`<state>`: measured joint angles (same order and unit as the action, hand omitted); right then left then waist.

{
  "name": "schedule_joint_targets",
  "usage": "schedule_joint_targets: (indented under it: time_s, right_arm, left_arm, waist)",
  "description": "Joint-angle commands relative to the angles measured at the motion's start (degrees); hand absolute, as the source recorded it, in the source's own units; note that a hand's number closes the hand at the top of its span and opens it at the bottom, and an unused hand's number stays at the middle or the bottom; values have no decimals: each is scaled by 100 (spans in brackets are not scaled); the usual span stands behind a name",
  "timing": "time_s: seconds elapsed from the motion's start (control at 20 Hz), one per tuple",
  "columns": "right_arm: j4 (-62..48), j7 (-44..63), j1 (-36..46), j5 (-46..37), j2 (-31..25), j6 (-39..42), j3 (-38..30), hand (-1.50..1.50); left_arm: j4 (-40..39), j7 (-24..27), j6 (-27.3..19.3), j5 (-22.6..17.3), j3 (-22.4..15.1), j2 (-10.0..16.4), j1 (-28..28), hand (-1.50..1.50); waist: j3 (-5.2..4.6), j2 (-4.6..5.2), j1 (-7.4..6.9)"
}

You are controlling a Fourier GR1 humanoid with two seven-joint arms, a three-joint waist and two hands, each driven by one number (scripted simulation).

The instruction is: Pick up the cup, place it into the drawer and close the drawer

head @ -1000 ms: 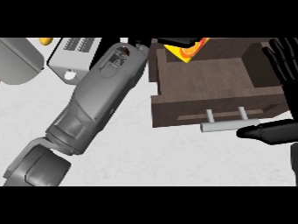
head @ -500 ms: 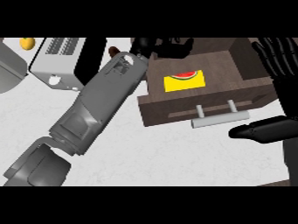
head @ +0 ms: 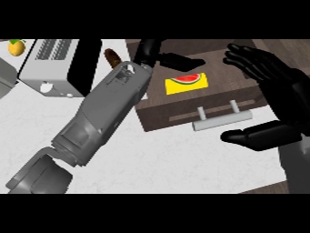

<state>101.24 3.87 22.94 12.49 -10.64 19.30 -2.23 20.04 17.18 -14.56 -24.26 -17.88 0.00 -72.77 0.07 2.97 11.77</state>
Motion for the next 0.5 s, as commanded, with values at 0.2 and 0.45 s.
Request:
schedule_joint_targets:
  time_s: [0.2,0.45]
  right_arm:
    - [-48,404,-87,675,-241,1276,826,150]
    - [33,935,-129,65,-1076,1900,1240,150]
  left_arm:
    - [460,983,-26,-889,223,0,179,-150]
    - [326,1016,-399,-1155,264,0,0,-150]
  waist:
    - [-10,-64,-133]
    - [-10,-155,-396]
